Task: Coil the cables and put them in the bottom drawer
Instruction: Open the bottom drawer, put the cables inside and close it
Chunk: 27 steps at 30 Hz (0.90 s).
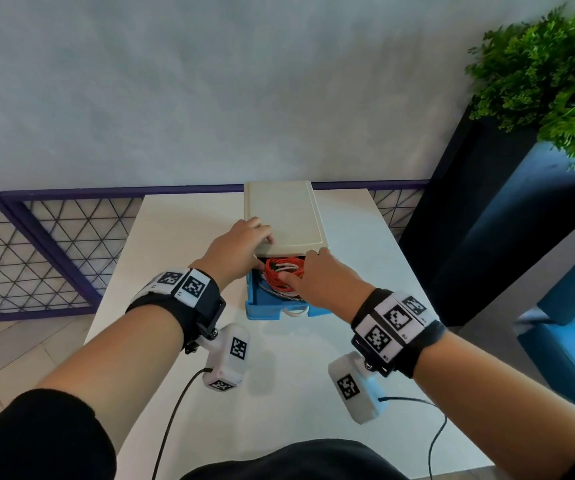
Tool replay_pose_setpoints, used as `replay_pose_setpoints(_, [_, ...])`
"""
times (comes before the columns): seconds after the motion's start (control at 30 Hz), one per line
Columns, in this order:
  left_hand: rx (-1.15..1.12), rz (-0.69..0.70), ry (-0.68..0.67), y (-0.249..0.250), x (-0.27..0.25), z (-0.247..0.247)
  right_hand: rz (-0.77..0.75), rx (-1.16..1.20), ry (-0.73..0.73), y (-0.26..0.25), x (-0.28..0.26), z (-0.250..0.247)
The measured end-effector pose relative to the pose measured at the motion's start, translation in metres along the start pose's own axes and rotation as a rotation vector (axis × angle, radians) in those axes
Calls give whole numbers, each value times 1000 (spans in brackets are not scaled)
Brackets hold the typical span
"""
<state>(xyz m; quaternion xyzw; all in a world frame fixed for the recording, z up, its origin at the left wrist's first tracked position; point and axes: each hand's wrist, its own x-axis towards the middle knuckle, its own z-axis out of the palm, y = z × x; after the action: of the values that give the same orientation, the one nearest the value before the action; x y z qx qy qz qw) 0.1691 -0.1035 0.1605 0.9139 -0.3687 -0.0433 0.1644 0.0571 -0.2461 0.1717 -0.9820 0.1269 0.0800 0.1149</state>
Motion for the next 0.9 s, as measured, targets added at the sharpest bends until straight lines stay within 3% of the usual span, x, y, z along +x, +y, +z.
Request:
replay_pose_setpoints(0.1, [87,16,43,4,3,7,-103,-144,178,5,-18,-5])
replay_pose_setpoints(0.27, [87,38,60,2,3,9,-122,12,84,7,-12,1])
replay_pose_setpoints(0.47, [49,49,48,-1,-1,6,-149,44,91,12,5,8])
replay_pose_setpoints(0.63, [-46,26,-82,-6,1,-4,-154,51,120,19,5,10])
replay_pose_setpoints(0.77, [-36,42,-182,-10,3,-12,-188,164,3,24,6,2])
replay_pose_setpoints(0.9, [-29,30,-131,-8,1,-11,-240,267,-179,29,3,-15])
